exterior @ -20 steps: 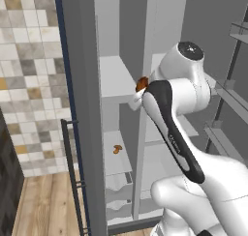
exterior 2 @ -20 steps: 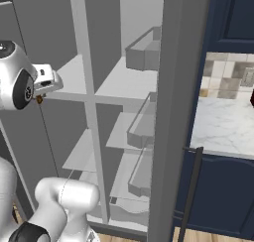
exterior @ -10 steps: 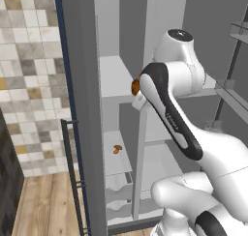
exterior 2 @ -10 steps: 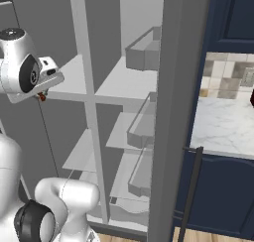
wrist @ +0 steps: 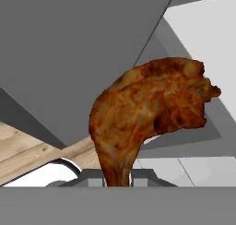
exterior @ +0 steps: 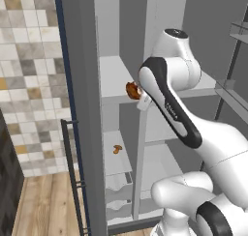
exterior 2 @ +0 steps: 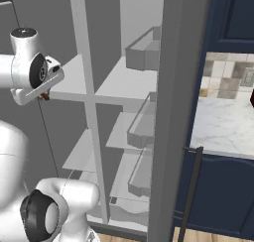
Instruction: There's a chicken drumstick in the fridge that needs to be moved to the freezer for freezing. Pick up the chicken drumstick from the fridge, place it on any shelf in the freezer, and close the fridge and freezer doors when done.
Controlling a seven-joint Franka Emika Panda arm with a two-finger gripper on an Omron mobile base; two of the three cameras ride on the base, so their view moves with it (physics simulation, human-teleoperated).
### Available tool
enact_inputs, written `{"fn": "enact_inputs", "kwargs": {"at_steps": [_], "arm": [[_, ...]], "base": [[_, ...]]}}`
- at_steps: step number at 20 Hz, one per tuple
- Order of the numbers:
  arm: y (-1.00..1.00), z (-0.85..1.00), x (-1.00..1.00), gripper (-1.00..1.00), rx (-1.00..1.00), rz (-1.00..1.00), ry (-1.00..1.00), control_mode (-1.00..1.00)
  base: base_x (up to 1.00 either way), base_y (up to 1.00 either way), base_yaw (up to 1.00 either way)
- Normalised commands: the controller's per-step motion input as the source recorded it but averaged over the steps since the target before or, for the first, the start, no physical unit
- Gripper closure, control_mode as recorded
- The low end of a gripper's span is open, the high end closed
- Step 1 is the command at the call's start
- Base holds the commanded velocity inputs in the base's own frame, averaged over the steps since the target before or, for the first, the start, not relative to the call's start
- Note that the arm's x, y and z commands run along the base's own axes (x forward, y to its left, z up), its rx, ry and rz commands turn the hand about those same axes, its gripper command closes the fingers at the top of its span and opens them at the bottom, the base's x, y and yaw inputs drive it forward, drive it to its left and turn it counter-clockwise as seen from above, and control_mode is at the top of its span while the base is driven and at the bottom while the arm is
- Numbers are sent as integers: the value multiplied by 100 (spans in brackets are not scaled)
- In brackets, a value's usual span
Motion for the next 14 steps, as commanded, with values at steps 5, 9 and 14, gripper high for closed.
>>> {"fn": "enact_inputs", "kwargs": {"at_steps": [5,9,14], "arm": [[23,-9,15,100,-11,17,0,-100],[28,-3,34,100,-14,9,3,-100],[16,-8,59,100,-11,6,10,-100]], "base": [[0,0,0],[0,0,0],[0,0,0]]}}
